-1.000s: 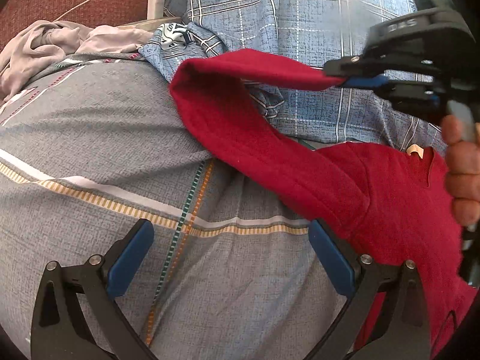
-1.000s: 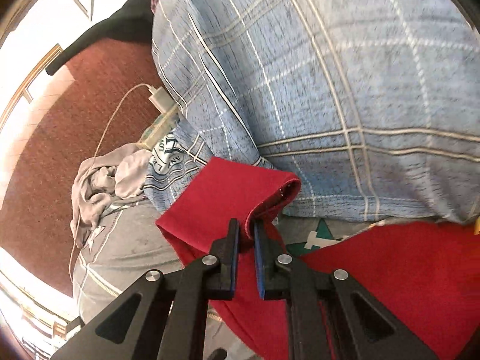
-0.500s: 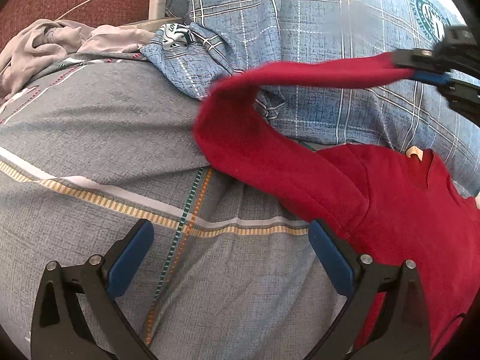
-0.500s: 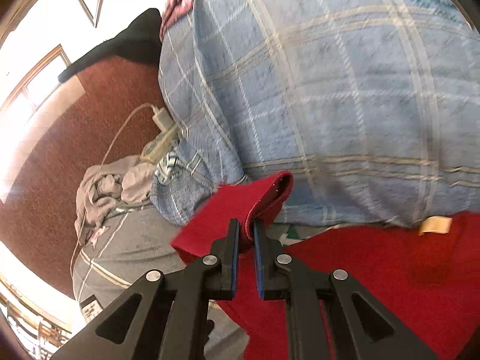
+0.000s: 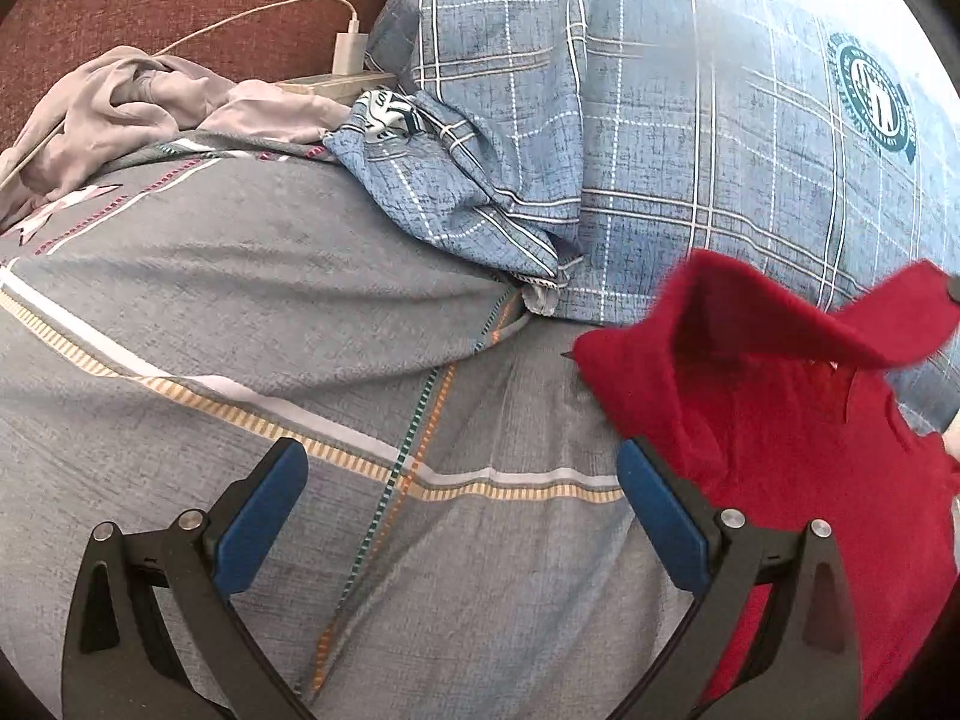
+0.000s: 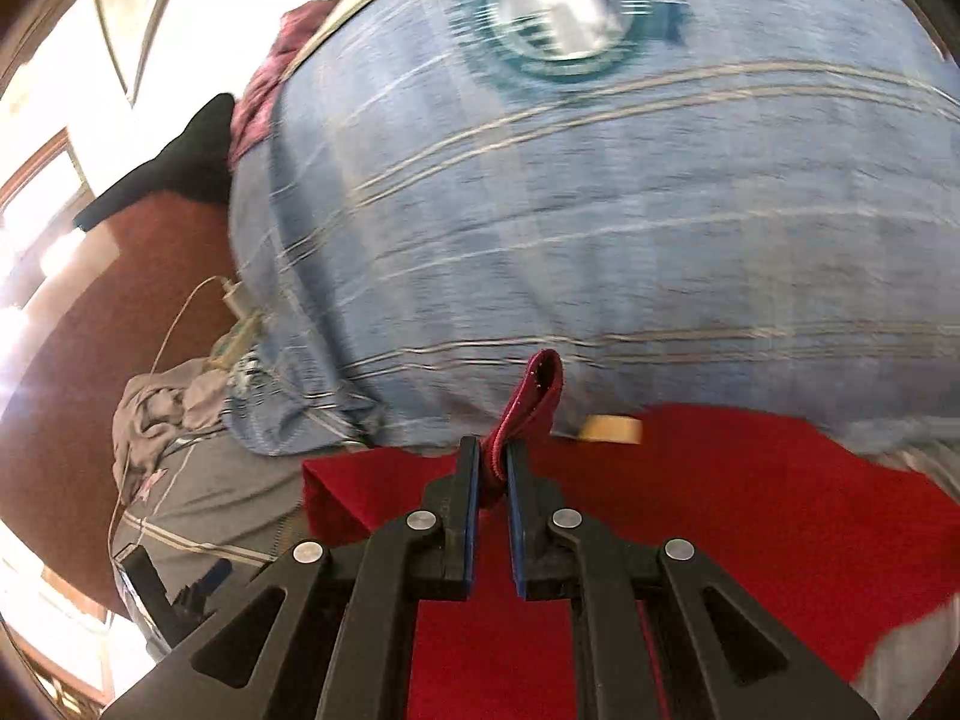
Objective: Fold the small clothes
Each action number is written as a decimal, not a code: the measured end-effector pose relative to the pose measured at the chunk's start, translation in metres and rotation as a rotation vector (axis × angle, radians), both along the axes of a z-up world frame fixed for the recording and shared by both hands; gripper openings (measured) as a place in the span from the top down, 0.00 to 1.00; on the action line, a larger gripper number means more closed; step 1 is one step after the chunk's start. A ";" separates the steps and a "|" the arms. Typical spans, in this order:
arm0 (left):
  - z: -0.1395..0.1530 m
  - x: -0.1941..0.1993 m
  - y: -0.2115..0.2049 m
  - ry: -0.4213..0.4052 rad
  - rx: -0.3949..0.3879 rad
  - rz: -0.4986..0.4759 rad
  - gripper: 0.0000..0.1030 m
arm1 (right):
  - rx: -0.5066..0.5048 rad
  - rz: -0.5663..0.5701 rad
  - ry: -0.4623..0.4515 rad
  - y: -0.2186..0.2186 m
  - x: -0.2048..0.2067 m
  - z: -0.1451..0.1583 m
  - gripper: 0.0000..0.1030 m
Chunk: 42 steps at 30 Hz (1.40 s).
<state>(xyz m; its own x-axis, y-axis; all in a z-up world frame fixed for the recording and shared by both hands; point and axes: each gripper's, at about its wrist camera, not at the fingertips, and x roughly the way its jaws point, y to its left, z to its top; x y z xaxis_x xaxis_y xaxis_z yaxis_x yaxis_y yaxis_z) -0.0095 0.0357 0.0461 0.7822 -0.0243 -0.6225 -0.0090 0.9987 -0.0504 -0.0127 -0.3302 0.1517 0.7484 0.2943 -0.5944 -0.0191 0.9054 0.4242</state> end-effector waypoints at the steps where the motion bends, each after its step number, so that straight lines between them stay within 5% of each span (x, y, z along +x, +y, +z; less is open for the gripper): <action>1: -0.001 0.000 -0.001 0.004 0.003 -0.005 0.00 | 0.002 -0.019 0.003 -0.011 -0.007 -0.001 0.93; 8: 0.001 -0.009 -0.020 -0.022 0.007 -0.115 0.00 | -0.017 -0.124 0.038 -0.065 -0.045 -0.014 0.93; 16: 0.001 -0.029 -0.065 -0.041 0.118 -0.332 0.00 | -0.066 -0.184 0.224 -0.085 -0.042 -0.074 0.86; 17: 0.001 -0.027 -0.069 -0.026 0.132 -0.339 0.00 | -0.053 -0.194 0.228 -0.087 -0.044 -0.075 0.80; 20: 0.002 -0.015 -0.069 0.028 0.095 -0.338 0.00 | -0.017 -0.202 0.206 -0.093 -0.050 -0.072 0.38; 21: 0.003 -0.011 -0.069 0.047 0.075 -0.345 0.00 | -0.017 -0.209 0.196 -0.094 -0.053 -0.071 0.34; 30: -0.017 0.021 -0.074 0.101 0.083 -0.290 0.03 | -0.058 -0.208 0.268 -0.093 -0.048 -0.093 0.34; 35: -0.027 0.035 -0.063 0.154 -0.012 -0.271 0.35 | -0.090 -0.204 0.268 -0.086 -0.036 -0.105 0.39; 37: -0.029 0.037 -0.061 0.167 -0.032 -0.276 0.48 | -0.123 -0.211 0.259 -0.081 -0.030 -0.107 0.63; 38: -0.030 0.037 -0.061 0.170 -0.040 -0.281 0.55 | -0.134 -0.202 0.258 -0.078 -0.026 -0.108 0.87; 42: -0.030 0.036 -0.062 0.182 -0.066 -0.302 0.79 | -0.226 -0.179 0.243 -0.062 -0.023 -0.100 0.93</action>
